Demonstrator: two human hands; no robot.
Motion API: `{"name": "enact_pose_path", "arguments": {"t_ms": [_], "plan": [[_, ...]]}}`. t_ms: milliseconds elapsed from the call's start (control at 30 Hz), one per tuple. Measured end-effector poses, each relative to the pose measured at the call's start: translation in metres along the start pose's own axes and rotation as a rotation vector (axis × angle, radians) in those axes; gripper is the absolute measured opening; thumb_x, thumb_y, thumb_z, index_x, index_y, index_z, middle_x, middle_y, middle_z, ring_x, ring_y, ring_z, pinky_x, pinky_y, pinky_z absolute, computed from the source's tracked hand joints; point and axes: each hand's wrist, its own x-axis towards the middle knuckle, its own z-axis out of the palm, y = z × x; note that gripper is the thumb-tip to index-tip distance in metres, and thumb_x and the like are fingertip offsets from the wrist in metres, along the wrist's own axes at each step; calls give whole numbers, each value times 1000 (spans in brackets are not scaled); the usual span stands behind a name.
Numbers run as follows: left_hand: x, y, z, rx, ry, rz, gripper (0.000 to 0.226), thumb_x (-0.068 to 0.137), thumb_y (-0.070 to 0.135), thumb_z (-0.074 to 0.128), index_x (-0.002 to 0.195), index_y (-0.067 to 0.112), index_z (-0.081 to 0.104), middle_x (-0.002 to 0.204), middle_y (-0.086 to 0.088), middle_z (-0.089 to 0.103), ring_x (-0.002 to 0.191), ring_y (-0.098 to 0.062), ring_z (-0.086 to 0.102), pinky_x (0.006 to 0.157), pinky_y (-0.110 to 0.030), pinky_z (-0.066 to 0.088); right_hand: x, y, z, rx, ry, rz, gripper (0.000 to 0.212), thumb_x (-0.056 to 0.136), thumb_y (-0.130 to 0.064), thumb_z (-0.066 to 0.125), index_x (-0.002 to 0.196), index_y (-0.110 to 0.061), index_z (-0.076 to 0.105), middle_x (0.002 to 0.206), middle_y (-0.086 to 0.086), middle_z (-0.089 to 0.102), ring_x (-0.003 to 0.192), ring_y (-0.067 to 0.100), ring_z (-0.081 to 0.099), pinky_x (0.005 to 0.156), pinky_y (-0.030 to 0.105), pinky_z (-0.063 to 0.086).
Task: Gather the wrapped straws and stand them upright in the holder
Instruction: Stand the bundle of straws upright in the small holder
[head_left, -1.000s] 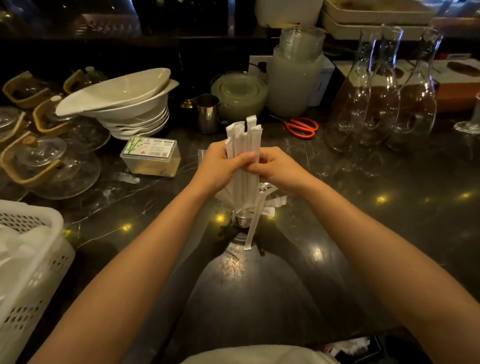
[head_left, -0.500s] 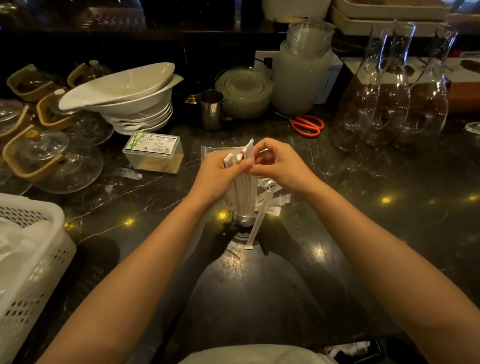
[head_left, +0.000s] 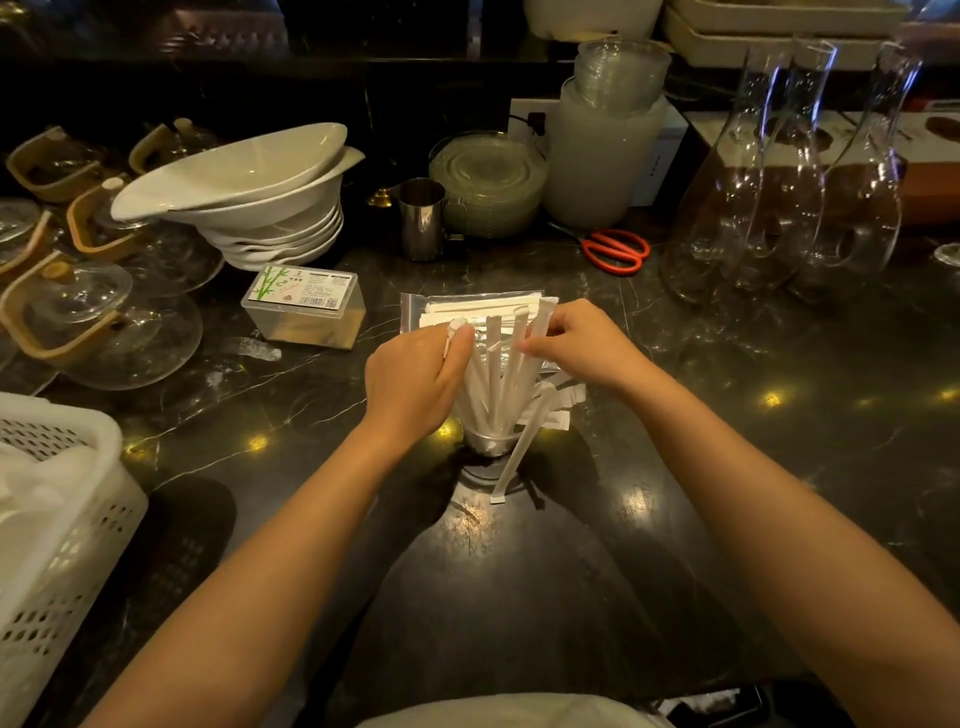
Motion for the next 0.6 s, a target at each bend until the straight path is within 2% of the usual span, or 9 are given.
{"name": "enact_pose_path", "arguments": {"t_ms": [67,167,233,300,433,500,600], "plan": [[-2,-2,1,28,-15,-3,42,89,37,33,52,18,37,50,4,41,45,-9,34,46,-22,18,-3,-1,-2,-1,-32,9,29,85,-16,56,98,9,62,80,14,63,63,16,50,54,21,39],[-4,-4,-1,35,-46,-1,33,92,28,42,62,16,46,54,5,42,47,-6,33,47,-21,18,-10,-4,-8,40,18,-39,30,84,-26,59,110,-12,55,90,4,60,76,13,56,60,20,45],[-4,-5,-2,48,-64,-1,31,92,27,44,66,12,54,60,0,49,51,-12,39,47,-20,20,-17,-6,-14,102,122,-80,33,78,-30,66,105,-19,50,85,-3,55,74,9,52,60,18,44],[-3,-6,-3,59,-74,11,32,91,27,46,73,6,61,66,-8,58,60,-17,47,48,-20,23,-26,-8,-23,52,152,-166,36,73,-30,72,98,-19,48,80,-7,51,69,7,48,58,14,42],[-2,-5,-2,86,-103,33,30,89,28,49,74,5,61,72,-15,65,62,-17,46,48,-20,23,-38,-8,-32,-169,-126,-228,36,66,-30,77,95,-27,55,83,-14,54,69,3,48,58,12,42],[-2,-3,-2,98,-118,43,30,89,29,49,78,5,63,75,-14,67,63,-16,47,49,-19,24,-40,-6,-28,-307,-217,-259,35,67,-29,76,98,-26,60,85,-15,54,74,-2,49,64,11,42],[-2,-3,-2,110,-135,41,33,89,31,49,76,6,64,76,-15,69,64,-22,54,51,-26,30,-41,-4,-22,-421,-268,-287,36,69,-27,75,102,-21,63,97,-9,55,89,5,51,81,23,45]]}}
